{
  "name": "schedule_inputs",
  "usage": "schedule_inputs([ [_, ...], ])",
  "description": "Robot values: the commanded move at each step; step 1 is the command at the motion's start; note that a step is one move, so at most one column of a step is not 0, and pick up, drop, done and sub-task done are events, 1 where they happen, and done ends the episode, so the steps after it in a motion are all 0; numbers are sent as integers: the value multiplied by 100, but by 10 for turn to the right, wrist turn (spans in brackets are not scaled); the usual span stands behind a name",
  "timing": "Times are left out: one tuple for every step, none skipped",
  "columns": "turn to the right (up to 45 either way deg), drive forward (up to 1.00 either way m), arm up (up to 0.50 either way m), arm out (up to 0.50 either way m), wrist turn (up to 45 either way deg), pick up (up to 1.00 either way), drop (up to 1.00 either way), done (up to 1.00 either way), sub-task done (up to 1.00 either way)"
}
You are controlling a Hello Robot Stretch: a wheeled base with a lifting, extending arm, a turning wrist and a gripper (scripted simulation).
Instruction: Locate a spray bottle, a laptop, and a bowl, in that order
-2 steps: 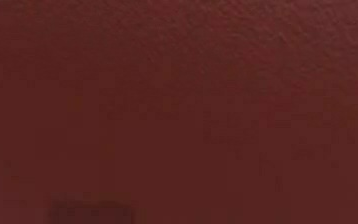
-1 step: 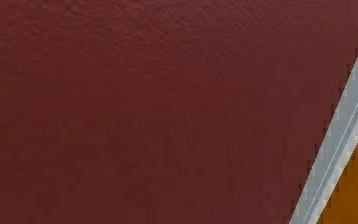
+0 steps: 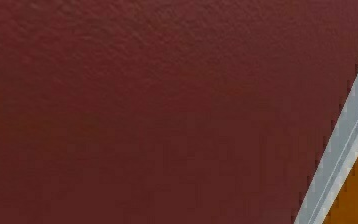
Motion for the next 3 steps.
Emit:
schedule_inputs([
  [450, 0, 0, 0, 0, 0, 0, 0, 0],
  [450, 0, 0, 0, 0, 0, 0, 0, 0],
  [450, 0, 0, 0, 0, 0, 0, 0, 0],
])
